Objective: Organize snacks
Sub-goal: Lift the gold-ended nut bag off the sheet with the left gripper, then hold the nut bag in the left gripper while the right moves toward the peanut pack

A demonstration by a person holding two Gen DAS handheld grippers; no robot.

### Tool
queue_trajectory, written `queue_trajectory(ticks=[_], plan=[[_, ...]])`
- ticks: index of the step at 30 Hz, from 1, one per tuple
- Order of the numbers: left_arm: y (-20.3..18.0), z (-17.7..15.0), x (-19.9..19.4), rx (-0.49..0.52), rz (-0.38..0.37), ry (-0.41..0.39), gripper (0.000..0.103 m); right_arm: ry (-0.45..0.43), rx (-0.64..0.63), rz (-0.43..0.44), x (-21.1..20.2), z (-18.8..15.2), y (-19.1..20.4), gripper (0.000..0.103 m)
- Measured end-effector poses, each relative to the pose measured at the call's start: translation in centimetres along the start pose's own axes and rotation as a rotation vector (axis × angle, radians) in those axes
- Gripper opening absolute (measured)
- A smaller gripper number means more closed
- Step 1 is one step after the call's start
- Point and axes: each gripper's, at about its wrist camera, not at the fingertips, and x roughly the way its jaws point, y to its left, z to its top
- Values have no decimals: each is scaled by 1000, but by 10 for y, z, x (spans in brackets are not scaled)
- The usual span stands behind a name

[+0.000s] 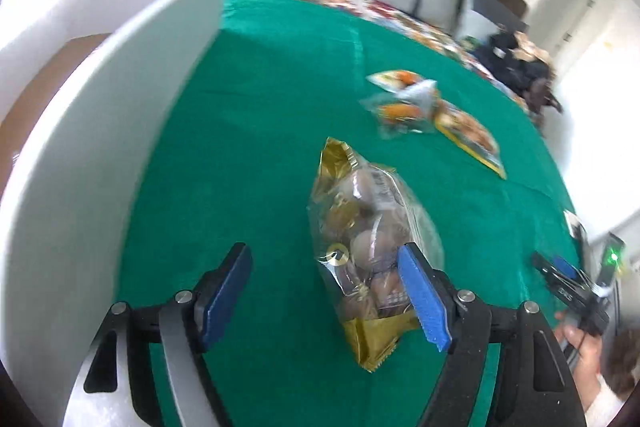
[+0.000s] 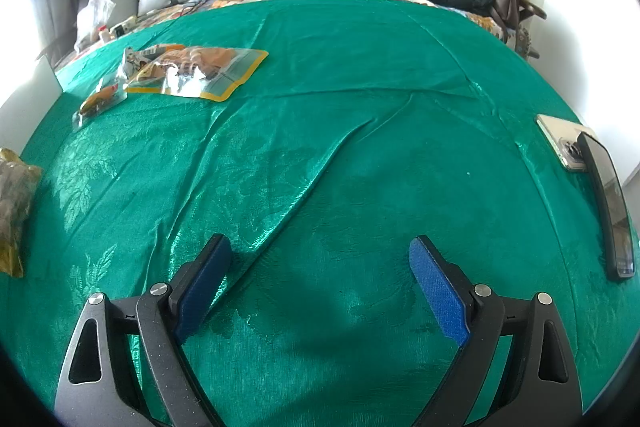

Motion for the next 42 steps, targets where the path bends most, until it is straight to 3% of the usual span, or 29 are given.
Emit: queue_trajectory(ticks=[2,6,8,12,14,15,16,19,21,23,26,28,42], plan=[[3,2,-4,-13,30,12,75,0,0,0,0,0,0,93],[-13,5,-5,14,-29,5,81,0,0,0,0,0,0,93],[-26,6,4,35,-22,8,86,0,0,0,0,0,0,93],[-37,8,45,42,158,51,87,0,0,0,0,0,0,93],[-30,6,62,-8,177,70,85,0,1,0,0,0,0,93],[-31,5,61,-1,188,26,83,0,1,1,0,0,0,93],[-32,4,61,17,178,9,74,0,1,0,0,0,0,93],[-43,3,68,185,167,27,69,0,1,1,0,0,0,93],[-51,2,72,322,178,37,70,0,1,1,0,0,1,93],[-49,2,75,368,208,22,83,0,1,1,0,-1,1,93],[-33,5,80,291,235,9,103,0,1,1,0,-1,1,93],[-22,3,82,220,210,-30,103,-1,1,1,0,-1,1,93],[-21,2,86,213,219,-56,103,-1,1,-3,-1,-1,3,93]])
